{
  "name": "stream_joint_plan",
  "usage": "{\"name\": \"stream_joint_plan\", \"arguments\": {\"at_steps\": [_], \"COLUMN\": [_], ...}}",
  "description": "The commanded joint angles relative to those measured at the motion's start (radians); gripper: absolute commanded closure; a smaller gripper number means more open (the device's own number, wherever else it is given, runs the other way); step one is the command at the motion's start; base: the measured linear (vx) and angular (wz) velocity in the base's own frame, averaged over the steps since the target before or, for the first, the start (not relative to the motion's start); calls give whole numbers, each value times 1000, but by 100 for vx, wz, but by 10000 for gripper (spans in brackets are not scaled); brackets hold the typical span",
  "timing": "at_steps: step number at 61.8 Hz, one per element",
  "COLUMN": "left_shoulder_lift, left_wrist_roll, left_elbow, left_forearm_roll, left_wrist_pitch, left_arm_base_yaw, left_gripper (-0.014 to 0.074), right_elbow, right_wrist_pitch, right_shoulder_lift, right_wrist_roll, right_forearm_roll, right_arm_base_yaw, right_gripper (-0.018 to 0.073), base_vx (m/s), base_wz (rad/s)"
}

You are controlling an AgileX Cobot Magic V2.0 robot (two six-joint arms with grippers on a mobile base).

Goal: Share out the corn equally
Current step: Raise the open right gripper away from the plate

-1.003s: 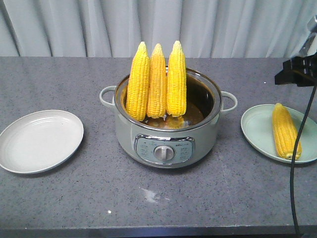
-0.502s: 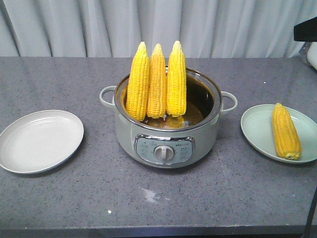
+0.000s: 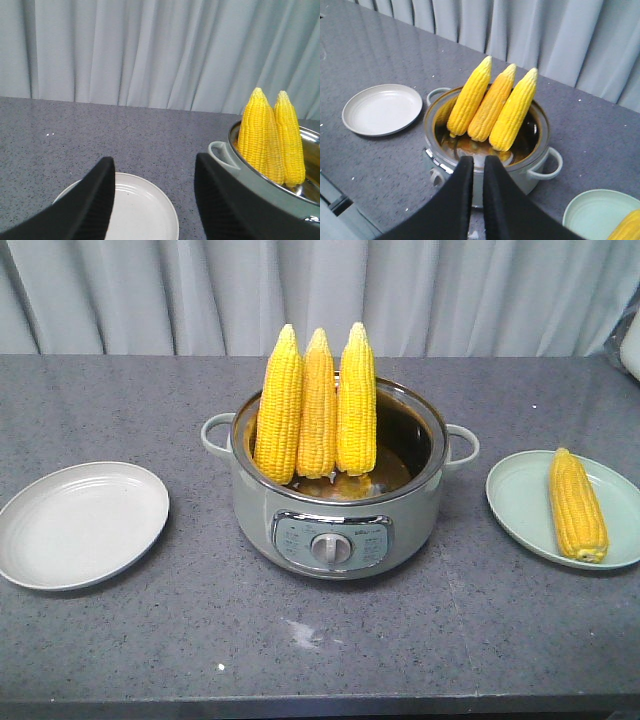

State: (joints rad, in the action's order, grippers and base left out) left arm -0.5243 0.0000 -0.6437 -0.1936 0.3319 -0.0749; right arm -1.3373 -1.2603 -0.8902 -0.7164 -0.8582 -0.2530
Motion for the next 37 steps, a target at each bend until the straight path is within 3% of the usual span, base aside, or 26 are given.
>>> {"name": "stream_joint_plan", "arguments": {"at_steps": [1,10,25,37], "left_shoulder_lift": [-9,-9,-9,-12], "left_wrist_roll": [0,0,0,20], "left_elbow": [-34,-34,-34,-36], "left_forearm_roll": [-13,-34,-60,-63], "left_wrist_pitch": [-65,-62,-59,-118], "left_arm_base_yaw": [1,1,1,1], "left_gripper": [238,238,243,307], "right_elbow": [108,278,395,401], "right_wrist_pitch": [95,230,232,223], "right_shoulder_lift": [102,237,319,319], "right_wrist_roll": [-72,-71,-84,-86], "right_forearm_roll": [-61,-80,-76,-51], "right_arm_base_yaw": [-6,-6,-6,-6], "right_gripper": [557,568,566,565], "base_vx": [0,0,0,0], "base_wz": [0,0,0,0]}}
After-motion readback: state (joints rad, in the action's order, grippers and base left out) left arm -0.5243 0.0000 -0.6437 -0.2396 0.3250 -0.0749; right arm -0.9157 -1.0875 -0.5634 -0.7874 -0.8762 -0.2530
